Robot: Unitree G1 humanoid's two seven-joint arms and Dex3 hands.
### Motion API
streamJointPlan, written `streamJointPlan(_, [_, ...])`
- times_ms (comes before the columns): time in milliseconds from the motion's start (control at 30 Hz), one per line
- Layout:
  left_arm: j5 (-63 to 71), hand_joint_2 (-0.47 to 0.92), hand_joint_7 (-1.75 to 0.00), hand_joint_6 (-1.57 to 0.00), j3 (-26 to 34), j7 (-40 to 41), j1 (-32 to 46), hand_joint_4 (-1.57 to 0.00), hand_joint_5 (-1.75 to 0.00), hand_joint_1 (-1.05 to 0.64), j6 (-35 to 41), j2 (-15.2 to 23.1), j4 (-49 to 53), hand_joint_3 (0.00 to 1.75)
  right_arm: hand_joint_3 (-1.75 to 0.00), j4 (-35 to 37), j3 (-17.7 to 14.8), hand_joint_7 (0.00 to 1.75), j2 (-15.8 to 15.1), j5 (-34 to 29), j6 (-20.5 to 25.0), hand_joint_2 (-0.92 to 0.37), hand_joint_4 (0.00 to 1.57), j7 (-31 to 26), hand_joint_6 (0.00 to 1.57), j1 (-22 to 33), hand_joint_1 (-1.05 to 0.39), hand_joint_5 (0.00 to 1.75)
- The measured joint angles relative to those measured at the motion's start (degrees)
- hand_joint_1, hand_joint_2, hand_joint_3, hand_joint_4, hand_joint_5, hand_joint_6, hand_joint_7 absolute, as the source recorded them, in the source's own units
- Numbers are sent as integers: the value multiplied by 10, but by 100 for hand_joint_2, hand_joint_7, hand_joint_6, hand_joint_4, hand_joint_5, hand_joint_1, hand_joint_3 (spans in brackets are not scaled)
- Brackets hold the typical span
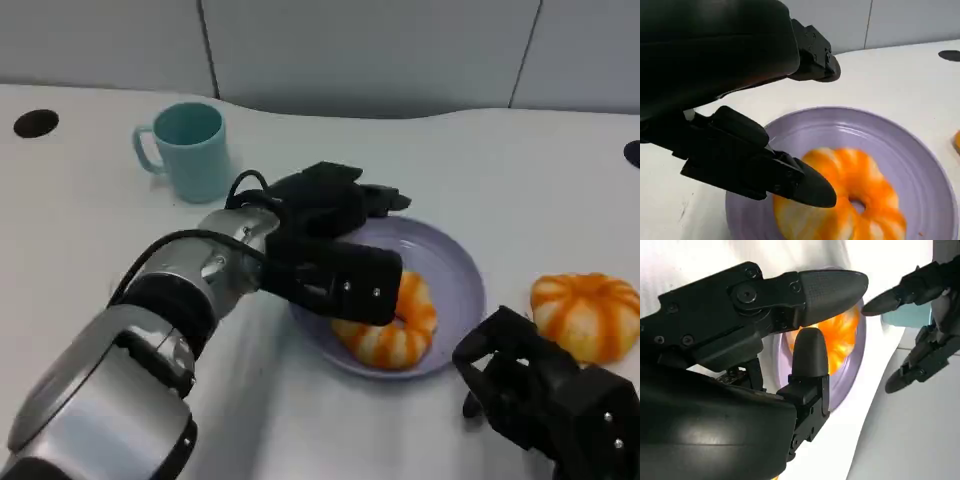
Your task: Grasp the bread from the table and place it into the plate.
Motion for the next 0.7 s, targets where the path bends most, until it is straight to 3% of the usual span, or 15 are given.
streamJointPlan(167, [-140,92,-11,-29,110,-108,46,-14,-26,-70,-46,40,-40,10,-36,9,-3,175,-4,-1,-2,-92,54,-4,36,-2,-24,175])
streamJointPlan(233, [-202,92,-8,-35,155,-157,84,-5,-54,-69,-48,54,-66,15,-36,8,-2,175,-5,0,-1,-92,54,-2,37,-2,-24,175])
streamJointPlan(333, [-294,92,-8,-41,213,-224,155,-4,-71,-68,-40,66,-128,17,-35,10,-4,175,-5,5,-1,-92,54,4,38,-3,-24,175])
streamJointPlan(467, [-372,92,-11,-49,264,-260,231,-17,-79,-69,-3,71,-218,20,-35,13,-5,175,-5,6,-1,-92,53,8,37,-5,-25,175])
streamJointPlan(533, [-401,92,-13,-58,281,-265,262,-31,-81,-67,11,71,-266,18,-35,13,-6,175,-5,7,-1,-92,52,8,37,-6,-25,175])
streamJointPlan(700, [-508,92,-15,-63,327,-274,348,-39,-92,-57,124,56,-407,17,-35,15,-7,175,-5,7,-3,-92,52,8,37,-8,-25,175])
